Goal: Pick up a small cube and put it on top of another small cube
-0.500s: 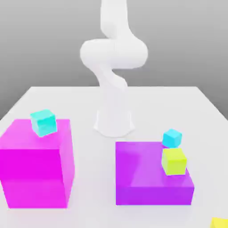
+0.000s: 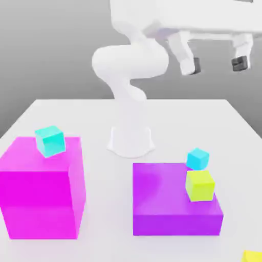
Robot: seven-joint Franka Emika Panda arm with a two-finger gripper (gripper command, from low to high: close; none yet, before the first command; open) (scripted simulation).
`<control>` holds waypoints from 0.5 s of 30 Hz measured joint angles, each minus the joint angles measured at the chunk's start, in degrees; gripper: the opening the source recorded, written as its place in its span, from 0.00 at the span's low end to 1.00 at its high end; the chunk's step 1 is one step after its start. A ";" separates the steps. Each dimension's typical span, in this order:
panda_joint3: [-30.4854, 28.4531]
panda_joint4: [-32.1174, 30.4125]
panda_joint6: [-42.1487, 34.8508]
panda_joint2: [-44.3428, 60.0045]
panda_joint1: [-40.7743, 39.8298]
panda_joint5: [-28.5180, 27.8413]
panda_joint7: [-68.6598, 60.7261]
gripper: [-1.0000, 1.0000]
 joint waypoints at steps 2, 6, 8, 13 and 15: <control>0.64 0.78 0.75 4.13 1.33 0.32 -3.25 0.50; 1.72 2.32 2.33 12.34 3.70 0.04 -9.14 0.50; 2.27 3.08 3.16 16.42 4.38 -0.57 -11.77 0.50; 3.98 4.96 5.27 26.51 6.09 -3.73 -17.25 0.50; 4.44 5.71 6.10 30.51 7.02 -5.56 -19.07 0.50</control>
